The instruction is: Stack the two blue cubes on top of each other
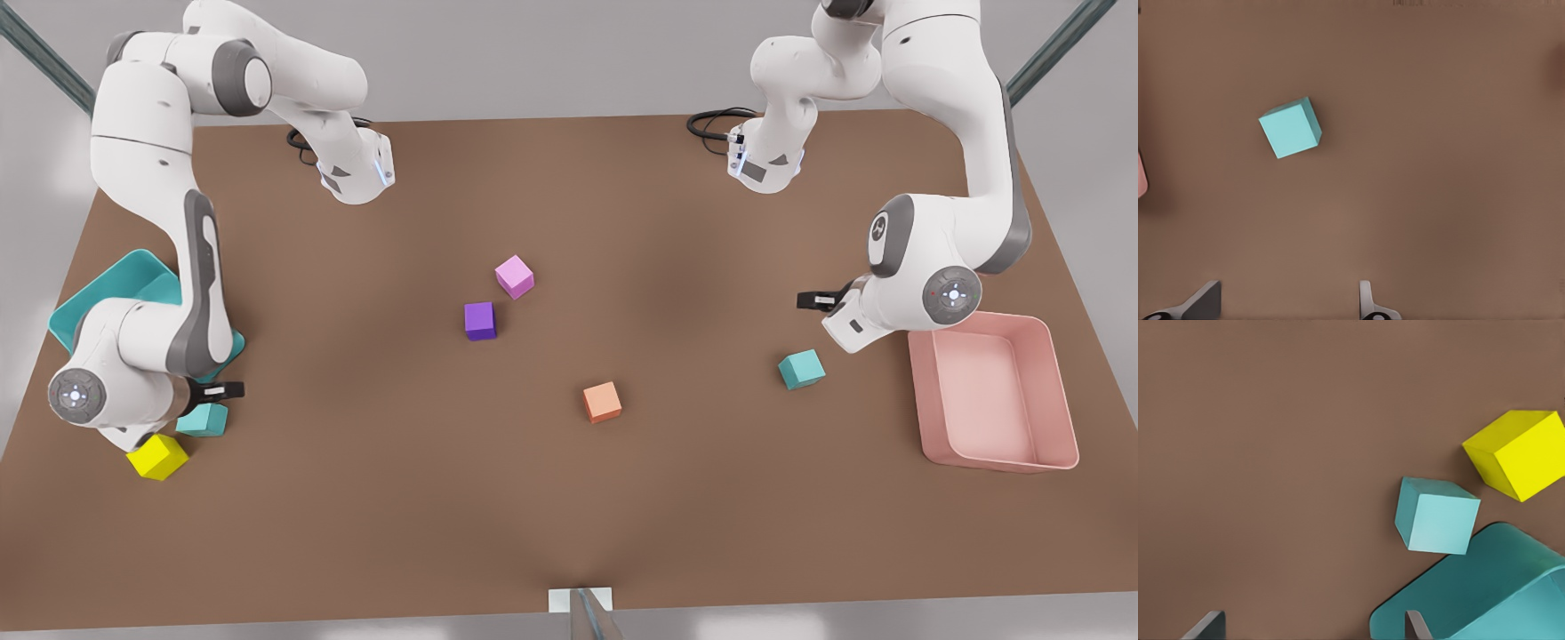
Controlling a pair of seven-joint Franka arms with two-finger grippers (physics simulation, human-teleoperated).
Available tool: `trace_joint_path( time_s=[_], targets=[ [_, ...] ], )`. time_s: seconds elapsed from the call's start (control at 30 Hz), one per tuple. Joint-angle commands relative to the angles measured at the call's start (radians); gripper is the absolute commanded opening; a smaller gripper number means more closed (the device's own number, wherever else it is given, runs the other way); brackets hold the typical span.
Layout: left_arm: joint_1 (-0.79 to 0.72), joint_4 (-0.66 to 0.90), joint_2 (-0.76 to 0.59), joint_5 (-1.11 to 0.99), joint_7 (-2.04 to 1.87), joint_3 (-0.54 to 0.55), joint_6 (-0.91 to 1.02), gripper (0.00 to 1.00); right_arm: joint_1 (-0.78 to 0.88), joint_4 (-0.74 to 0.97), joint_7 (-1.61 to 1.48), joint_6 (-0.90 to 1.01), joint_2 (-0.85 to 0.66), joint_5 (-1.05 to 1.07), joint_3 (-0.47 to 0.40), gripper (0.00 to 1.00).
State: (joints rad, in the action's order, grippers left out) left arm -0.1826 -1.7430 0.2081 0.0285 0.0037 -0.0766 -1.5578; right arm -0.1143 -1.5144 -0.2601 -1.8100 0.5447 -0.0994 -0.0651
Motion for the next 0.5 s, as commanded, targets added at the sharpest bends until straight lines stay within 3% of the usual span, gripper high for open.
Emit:
trace_joint_path(
  time_s=[0.0, 0.47],
  targets=[
    [0.0, 0.0, -0.001, -0.001, 0.016, 0.0, -0.007, 1.0, -0.01, 0.02, -0.053, -0.066, 0.029, 0.013, -0.001, 1.0],
    [0.011, -0.001, 0.001, -0.002, 0.016, 0.0, -0.016, 1.0, -0.122, 0.16, -0.076, -0.066, 0.221, 0.041, -0.001, 1.0]
  ],
)
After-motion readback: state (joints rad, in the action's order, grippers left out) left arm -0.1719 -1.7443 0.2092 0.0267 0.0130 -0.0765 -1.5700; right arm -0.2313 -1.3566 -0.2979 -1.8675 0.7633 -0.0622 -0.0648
